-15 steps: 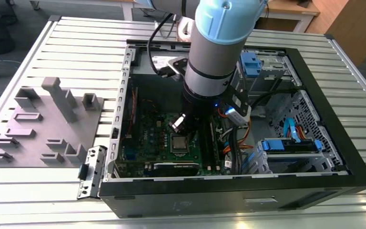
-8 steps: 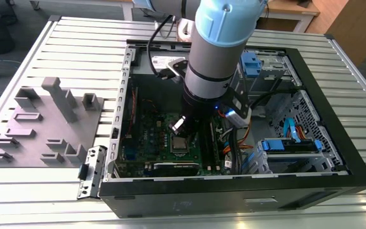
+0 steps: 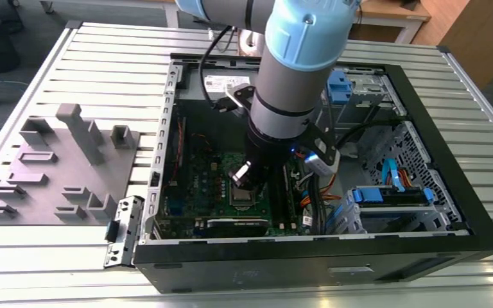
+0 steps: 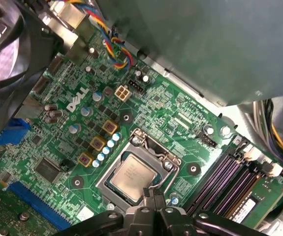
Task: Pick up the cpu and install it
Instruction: 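Install the first cpu locking lever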
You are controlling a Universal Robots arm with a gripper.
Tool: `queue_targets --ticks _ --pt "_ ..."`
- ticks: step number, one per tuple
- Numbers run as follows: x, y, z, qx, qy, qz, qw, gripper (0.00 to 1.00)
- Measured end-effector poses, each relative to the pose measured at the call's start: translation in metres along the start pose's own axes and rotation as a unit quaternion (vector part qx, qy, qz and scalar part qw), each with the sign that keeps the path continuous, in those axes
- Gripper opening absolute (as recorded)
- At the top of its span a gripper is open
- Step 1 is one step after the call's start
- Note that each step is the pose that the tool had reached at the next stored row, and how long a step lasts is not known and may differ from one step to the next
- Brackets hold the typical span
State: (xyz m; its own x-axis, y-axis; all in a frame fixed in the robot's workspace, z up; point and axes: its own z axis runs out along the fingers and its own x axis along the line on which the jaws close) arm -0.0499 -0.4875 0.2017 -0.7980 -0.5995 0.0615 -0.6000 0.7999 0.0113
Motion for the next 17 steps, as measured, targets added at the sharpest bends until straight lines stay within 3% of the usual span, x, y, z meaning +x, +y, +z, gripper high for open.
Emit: queue_targets --ticks 7,17 --pt "-0.0015 -0.0028 0.0069 -0.0007 0.0009 0.0 1.0 0.11" --pt "-0.0045 -0.005 0.0093 -0.0009 0.0012 0.0 1.0 0.11"
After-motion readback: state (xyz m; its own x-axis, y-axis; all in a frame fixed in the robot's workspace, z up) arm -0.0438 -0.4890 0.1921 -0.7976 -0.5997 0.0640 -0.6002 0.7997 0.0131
